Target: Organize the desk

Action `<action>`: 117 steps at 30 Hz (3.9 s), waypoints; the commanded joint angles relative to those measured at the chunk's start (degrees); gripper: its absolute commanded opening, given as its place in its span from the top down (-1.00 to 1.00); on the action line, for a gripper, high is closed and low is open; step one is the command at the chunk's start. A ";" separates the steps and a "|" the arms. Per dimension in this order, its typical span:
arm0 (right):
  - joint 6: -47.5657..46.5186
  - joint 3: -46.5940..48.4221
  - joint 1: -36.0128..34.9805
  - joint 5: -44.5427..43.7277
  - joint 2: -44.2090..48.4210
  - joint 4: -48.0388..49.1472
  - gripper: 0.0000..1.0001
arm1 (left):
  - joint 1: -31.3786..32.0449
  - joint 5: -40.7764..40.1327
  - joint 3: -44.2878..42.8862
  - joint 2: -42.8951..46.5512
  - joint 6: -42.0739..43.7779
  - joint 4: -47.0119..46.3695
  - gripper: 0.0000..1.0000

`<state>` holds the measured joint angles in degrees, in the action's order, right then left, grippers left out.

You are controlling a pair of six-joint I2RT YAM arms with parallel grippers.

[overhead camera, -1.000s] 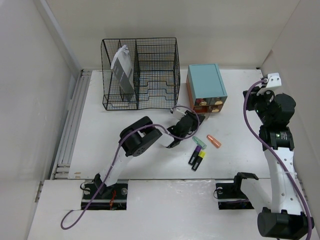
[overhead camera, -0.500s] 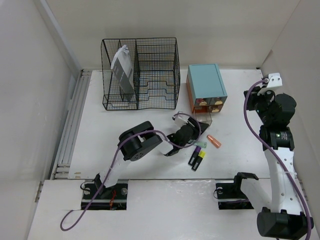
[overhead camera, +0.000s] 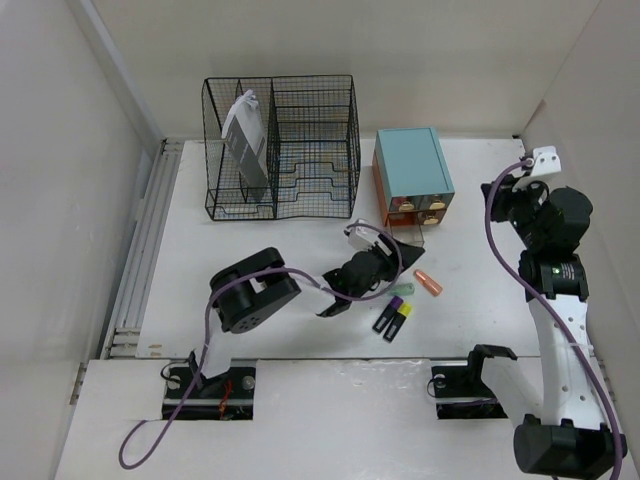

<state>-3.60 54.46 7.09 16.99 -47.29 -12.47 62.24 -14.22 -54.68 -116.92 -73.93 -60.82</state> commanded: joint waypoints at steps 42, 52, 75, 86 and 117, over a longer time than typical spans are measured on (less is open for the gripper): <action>-36.57 0.56 -29.50 -14.09 -31.64 -33.68 -0.28 | 37.52 -34.91 16.63 36.15 21.73 57.65 -0.53; -34.29 -0.05 -31.61 -15.24 -38.57 -30.34 -0.28 | 40.06 -36.14 20.66 41.07 20.05 52.91 -0.61; -29.54 -3.47 -32.84 -18.58 -47.11 -24.53 0.53 | 42.70 -39.48 20.66 44.24 17.77 58.53 -0.63; -31.30 5.21 -32.84 -10.69 -35.07 -30.32 0.91 | 42.70 -40.63 19.61 42.57 17.77 59.06 -0.68; -24.09 23.77 -32.84 -23.41 -48.95 -21.28 0.24 | 42.70 -39.48 15.12 39.23 19.79 57.21 -0.71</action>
<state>-28.58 75.59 -25.34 -4.45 -96.47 -35.62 104.60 -52.73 -38.00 -78.28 -54.24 -3.18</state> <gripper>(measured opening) 0.373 0.851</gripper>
